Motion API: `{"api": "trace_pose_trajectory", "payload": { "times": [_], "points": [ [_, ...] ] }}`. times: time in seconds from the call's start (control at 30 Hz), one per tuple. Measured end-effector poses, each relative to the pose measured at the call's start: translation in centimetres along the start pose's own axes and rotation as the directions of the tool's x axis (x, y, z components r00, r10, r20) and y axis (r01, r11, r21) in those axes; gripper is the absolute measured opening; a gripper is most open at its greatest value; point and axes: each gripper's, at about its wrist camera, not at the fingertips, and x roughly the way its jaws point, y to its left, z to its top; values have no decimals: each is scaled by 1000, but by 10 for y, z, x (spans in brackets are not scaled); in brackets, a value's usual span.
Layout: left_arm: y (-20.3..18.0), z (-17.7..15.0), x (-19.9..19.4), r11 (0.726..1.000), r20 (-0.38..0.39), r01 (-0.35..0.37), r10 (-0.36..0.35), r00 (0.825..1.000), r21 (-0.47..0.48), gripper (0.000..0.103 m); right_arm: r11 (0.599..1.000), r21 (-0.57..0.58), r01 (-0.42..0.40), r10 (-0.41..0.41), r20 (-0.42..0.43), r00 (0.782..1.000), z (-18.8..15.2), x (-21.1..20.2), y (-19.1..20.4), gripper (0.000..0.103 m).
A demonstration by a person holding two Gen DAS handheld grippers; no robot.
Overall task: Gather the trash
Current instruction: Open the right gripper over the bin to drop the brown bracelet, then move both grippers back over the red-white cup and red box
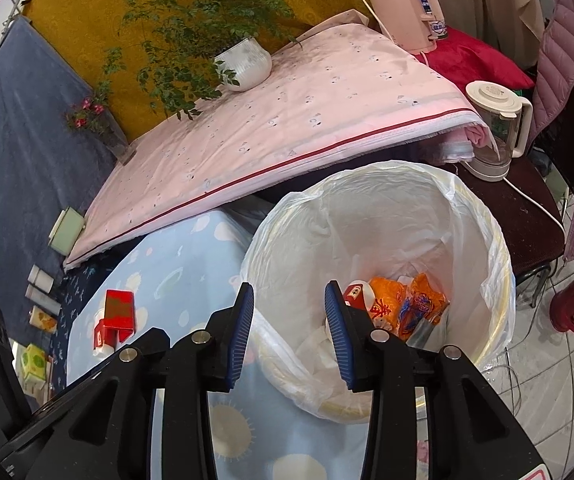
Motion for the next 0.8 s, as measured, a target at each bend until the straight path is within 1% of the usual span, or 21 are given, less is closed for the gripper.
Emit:
{"api": "trace_pose_trajectory", "payload": {
  "times": [0.43, 0.57, 0.8],
  "points": [
    [43, -4, -17, 997, 21, -32, 34, 999, -69, 64, 997, -70, -22, 20, -21, 1000, -14, 3, 40, 39],
    [62, -6, -21, 994, 22, -50, 53, 998, -101, 64, 995, -94, -32, 29, -32, 999, -20, 6, 56, 42],
    [104, -11, -27, 982, 19, -91, 95, 995, -164, 64, 987, -151, -55, 45, -66, 997, -33, 19, 90, 42]
  ]
}}
